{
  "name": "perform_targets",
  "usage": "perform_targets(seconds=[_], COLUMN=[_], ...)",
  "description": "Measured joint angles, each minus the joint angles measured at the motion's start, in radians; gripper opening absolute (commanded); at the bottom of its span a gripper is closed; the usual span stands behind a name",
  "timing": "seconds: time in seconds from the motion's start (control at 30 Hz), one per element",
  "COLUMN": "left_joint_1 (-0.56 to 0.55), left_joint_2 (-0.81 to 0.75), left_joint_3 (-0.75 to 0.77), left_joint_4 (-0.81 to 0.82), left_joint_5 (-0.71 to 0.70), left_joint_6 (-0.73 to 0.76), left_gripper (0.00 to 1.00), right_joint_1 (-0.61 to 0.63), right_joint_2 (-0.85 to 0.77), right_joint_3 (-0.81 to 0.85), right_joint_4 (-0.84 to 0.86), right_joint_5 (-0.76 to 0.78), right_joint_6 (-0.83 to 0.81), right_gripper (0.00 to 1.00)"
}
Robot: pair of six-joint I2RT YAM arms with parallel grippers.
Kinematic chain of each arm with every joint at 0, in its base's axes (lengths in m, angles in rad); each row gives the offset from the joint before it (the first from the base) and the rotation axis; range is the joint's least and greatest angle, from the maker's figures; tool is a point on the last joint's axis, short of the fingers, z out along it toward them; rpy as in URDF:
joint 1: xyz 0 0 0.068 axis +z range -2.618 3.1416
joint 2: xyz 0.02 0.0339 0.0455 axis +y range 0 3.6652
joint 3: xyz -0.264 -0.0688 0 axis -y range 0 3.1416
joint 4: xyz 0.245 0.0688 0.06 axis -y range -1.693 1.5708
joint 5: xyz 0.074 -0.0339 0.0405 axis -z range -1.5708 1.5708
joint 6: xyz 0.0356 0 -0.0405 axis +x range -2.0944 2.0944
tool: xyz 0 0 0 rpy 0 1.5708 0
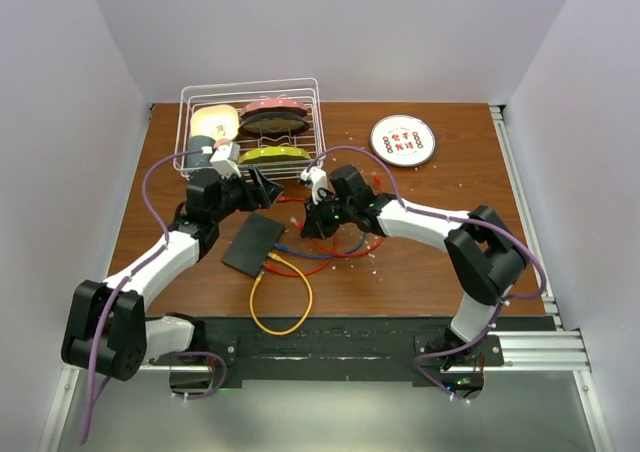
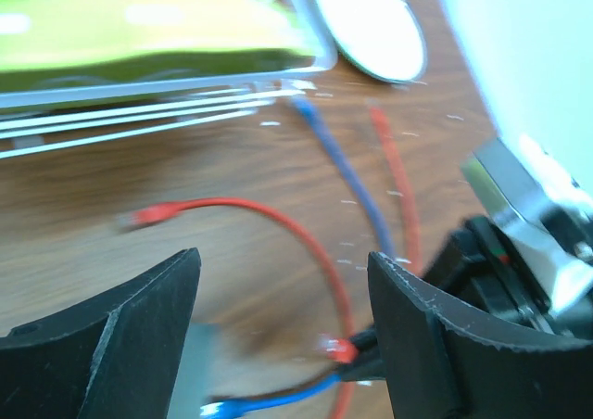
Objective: Insert the plug into the switch port
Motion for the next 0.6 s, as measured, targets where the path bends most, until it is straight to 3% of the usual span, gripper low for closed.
perform_targets(seconds=[0.27,0.6], left_joint_1=[0.14,0.211], left_joint_2=[0.058,0.224], left_joint_3=[-0.016,-0.122], left_joint_4=[-0.063,-0.014], left_joint_5=[-0.076,-0.006], left_joint_6=[0.09,0.086], left_gripper=[0.76,0.62], right_joint_1=[0.0,0.0], right_joint_2=[0.138,0.246], right_joint_3=[0.08,0.145], right_joint_4=[-0.069,-0.121], right_joint_5=[0.0,-0.009], right_joint_6=[-0.05,-0.079], right_gripper=[0.0,0.0])
